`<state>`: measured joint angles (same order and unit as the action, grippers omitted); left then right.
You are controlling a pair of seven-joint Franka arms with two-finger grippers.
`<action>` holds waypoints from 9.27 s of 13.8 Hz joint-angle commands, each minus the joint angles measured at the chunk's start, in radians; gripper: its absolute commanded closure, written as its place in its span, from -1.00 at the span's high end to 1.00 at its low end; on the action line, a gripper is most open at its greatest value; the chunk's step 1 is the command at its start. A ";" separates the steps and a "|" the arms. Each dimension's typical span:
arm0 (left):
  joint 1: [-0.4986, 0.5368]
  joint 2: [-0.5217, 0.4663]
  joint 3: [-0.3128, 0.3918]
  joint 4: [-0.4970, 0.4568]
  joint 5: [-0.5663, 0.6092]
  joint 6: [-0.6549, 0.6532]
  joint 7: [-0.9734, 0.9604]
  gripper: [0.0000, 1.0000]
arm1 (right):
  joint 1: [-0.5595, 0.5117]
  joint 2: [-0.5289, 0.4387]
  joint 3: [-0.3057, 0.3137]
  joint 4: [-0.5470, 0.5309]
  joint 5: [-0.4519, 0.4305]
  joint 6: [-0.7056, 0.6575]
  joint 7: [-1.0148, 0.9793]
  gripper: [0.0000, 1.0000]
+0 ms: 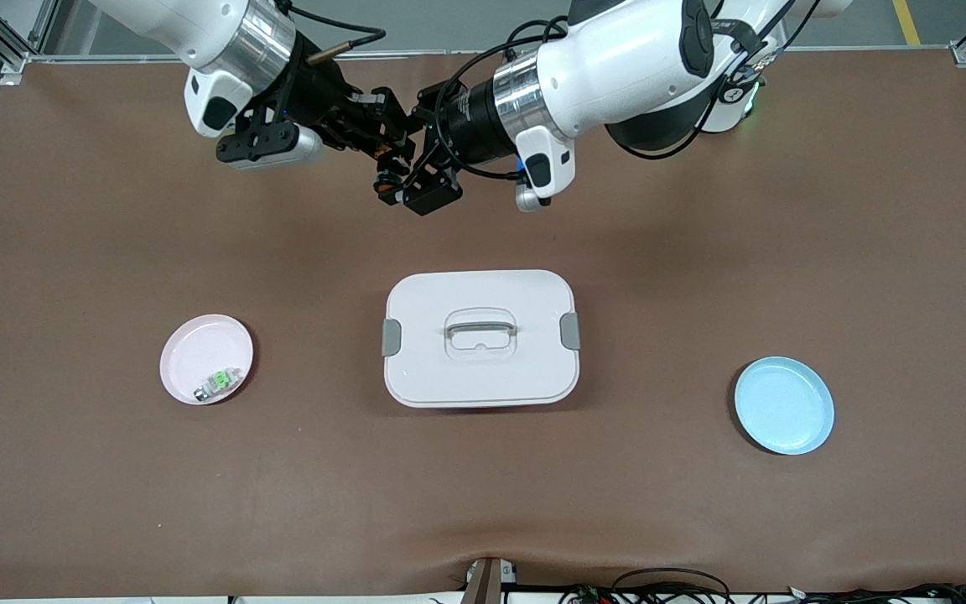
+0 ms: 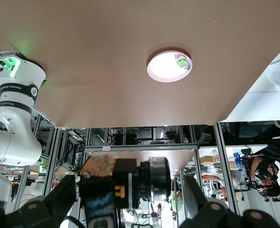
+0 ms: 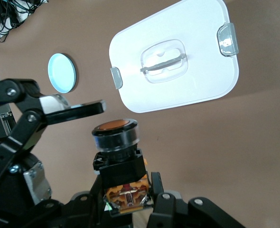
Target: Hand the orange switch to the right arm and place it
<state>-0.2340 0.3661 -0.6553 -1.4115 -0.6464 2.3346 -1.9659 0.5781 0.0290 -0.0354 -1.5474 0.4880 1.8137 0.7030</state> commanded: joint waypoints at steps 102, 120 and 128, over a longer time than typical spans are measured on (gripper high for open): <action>0.265 -0.365 0.585 -0.145 0.646 -0.638 1.793 1.00 | -0.650 0.239 -0.031 0.391 -0.376 -0.504 -0.798 1.00; 0.266 -0.337 0.589 -0.145 0.573 -0.635 1.782 1.00 | -0.638 -0.028 -0.021 0.026 -0.431 -0.321 -0.821 1.00; 0.265 -0.337 0.588 -0.144 0.577 -0.640 1.794 1.00 | -0.557 -0.026 -0.103 0.023 -0.459 -0.320 -0.823 1.00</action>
<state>0.0262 0.0259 -0.0624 -1.5783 -0.0594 1.7163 -0.1840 0.0323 0.0300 -0.1373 -1.4914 0.0317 1.4814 -0.1247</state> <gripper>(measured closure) 0.000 0.000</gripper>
